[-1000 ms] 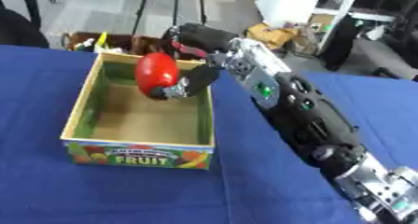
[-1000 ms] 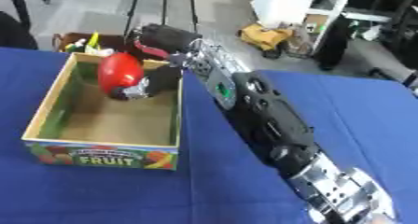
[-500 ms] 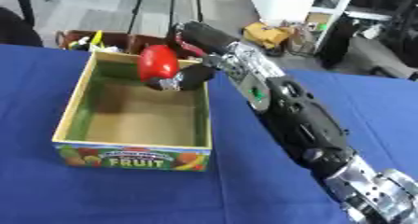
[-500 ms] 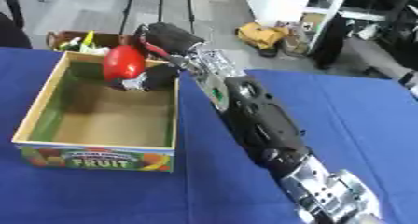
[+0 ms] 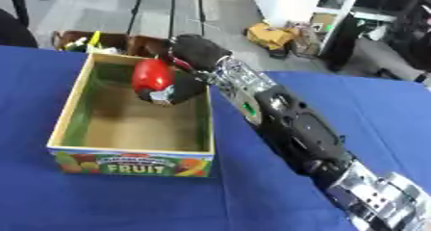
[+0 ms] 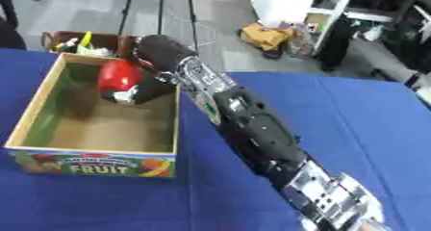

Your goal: Pick up objects on the table and place them in the box.

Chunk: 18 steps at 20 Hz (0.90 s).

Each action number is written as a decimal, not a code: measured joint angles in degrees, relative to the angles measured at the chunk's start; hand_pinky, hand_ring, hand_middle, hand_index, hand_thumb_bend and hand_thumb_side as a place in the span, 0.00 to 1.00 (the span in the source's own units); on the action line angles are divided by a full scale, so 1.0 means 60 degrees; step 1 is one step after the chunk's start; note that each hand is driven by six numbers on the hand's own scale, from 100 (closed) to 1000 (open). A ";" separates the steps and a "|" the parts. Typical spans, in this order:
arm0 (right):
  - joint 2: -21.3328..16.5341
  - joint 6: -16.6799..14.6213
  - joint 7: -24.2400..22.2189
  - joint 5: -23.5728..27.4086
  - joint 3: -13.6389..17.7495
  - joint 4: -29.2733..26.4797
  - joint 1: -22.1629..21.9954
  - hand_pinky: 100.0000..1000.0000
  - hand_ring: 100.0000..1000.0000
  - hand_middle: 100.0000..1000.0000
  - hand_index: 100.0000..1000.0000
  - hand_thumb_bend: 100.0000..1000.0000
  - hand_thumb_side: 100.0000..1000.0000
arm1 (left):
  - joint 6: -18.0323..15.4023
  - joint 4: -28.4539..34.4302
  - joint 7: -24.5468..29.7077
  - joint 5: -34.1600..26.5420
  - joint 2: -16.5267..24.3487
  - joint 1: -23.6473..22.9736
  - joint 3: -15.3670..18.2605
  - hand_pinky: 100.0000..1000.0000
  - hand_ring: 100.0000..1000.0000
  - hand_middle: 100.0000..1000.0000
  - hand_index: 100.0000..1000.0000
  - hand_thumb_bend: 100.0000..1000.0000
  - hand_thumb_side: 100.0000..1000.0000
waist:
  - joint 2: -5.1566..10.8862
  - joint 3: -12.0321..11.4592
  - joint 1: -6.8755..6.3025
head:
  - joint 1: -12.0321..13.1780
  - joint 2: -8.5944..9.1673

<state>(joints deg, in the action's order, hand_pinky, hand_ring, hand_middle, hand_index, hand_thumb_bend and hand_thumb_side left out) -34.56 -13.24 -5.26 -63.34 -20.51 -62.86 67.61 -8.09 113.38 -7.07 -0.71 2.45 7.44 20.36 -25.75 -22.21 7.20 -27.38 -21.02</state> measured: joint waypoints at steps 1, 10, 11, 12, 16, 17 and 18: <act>0.0000 0.0006 -0.0011 -0.0121 -0.0001 -0.0065 0.0010 0.52 0.75 0.74 0.58 0.00 0.94 | 0.0003 0.0000 0.0002 0.0000 0.0000 -0.0002 0.0000 0.00 0.06 0.44 0.26 0.00 0.73 | 0.0001 0.0012 0.0002 | -0.0001 0.0000; 0.0674 -0.0718 0.0459 -0.5726 0.0703 0.0427 -0.0023 0.65 0.83 0.86 0.71 0.04 0.78 | 0.0034 0.0000 0.0029 0.0000 -0.0078 -0.0003 0.0000 0.00 0.06 0.44 0.26 0.00 0.73 | 0.0002 0.0057 0.0004 | -0.0076 -0.0002; 0.0720 -0.0817 0.0520 -0.6024 0.0780 0.0539 -0.0023 0.65 0.83 0.86 0.72 0.07 0.78 | 0.0041 0.0000 0.0035 0.0001 -0.0079 -0.0003 0.0000 0.00 0.06 0.44 0.26 0.00 0.73 | 0.0002 0.0064 0.0003 | -0.0079 -0.0002; 0.0755 -0.0902 0.0562 -0.6234 0.0849 0.0636 -0.0021 0.65 0.84 0.86 0.73 0.13 0.78 | 0.0046 0.0000 0.0038 0.0001 -0.0079 -0.0005 0.0000 0.00 0.06 0.44 0.26 0.00 0.73 | 0.0002 0.0077 0.0003 | -0.0081 -0.0002; 0.0822 -0.1094 0.0643 -0.6440 0.1037 0.0793 0.0046 0.65 0.85 0.87 0.77 0.32 0.83 | 0.0064 0.0000 0.0046 0.0009 -0.0081 -0.0037 0.0000 0.00 0.06 0.44 0.26 0.00 0.73 | 0.0003 0.0142 0.0000 | -0.0081 -0.0010; 0.0843 -0.1115 0.0645 -0.6407 0.1067 0.0793 0.0104 0.65 0.85 0.87 0.77 0.37 0.84 | 0.0073 0.0000 0.0054 0.0012 -0.0081 -0.0052 0.0000 0.00 0.06 0.44 0.26 0.00 0.73 | 0.0007 0.0165 -0.0001 | -0.0081 -0.0013; 0.0852 -0.1131 0.0641 -0.6340 0.1081 0.0791 0.0146 0.65 0.86 0.87 0.78 0.44 0.84 | 0.0080 0.0000 0.0059 0.0014 -0.0082 -0.0057 0.0000 0.00 0.06 0.44 0.26 0.00 0.73 | 0.0025 0.0171 -0.0004 | -0.0081 -0.0014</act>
<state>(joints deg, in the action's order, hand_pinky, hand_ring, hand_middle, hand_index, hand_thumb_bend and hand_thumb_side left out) -29.45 -20.03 -1.42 -101.38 -14.02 -58.11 68.49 -7.61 113.38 -6.71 -0.62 1.96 7.10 20.36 -25.60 -21.18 7.17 -27.87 -21.10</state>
